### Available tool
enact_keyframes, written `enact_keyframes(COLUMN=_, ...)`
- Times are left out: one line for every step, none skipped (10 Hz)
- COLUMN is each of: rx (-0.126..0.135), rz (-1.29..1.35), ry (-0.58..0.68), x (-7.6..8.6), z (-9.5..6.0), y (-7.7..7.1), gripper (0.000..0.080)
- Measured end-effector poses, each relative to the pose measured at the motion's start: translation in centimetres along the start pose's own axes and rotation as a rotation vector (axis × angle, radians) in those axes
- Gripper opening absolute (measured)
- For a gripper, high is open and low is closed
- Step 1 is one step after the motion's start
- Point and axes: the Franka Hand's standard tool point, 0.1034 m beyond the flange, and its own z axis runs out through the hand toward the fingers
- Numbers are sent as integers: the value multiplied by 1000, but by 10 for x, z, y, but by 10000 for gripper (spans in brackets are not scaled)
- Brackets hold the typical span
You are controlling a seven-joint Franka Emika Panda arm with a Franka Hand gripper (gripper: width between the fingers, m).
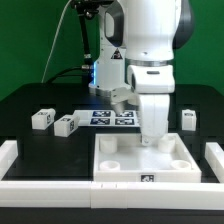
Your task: Assemble one leg
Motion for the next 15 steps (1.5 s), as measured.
enact_keyframes(rx=-5, rz=8, ry=1, x=9, z=0, y=4, gripper=62)
enact_keyframes(rx=-9, rz=9, ry=2, x=16, z=0, y=9, gripper=62)
enact_keyframes(rx=-11, rz=6, ry=1, x=19, z=0, y=13, gripper=62)
enact_keyframes(rx=-9, rz=6, ry=-1, x=20, z=0, y=16, gripper=62)
enact_keyframes(rx=-11, rz=10, ry=-2, x=22, z=0, y=22, gripper=62)
enact_keyframes(rx=-5, rz=25, ry=-4, x=23, z=0, y=24, gripper=62)
enact_keyframes(rx=0, rz=40, ry=-6, x=25, z=0, y=24, gripper=62)
enact_keyframes(rx=4, rz=53, ry=-7, x=28, z=-1, y=24, gripper=62)
enact_keyframes(rx=4, rz=60, ry=-7, x=30, z=-1, y=23, gripper=62)
enact_keyframes(rx=4, rz=58, ry=-7, x=31, z=-1, y=23, gripper=62)
enact_keyframes(rx=4, rz=56, ry=-6, x=33, z=-1, y=23, gripper=62)
enact_keyframes(rx=6, rz=55, ry=-6, x=33, z=-1, y=23, gripper=62)
enact_keyframes(rx=6, rz=55, ry=-6, x=33, z=-1, y=23, gripper=62)
enact_keyframes(rx=6, rz=55, ry=-6, x=33, z=-1, y=23, gripper=62)
enact_keyframes(rx=6, rz=55, ry=-6, x=33, z=0, y=22, gripper=67)
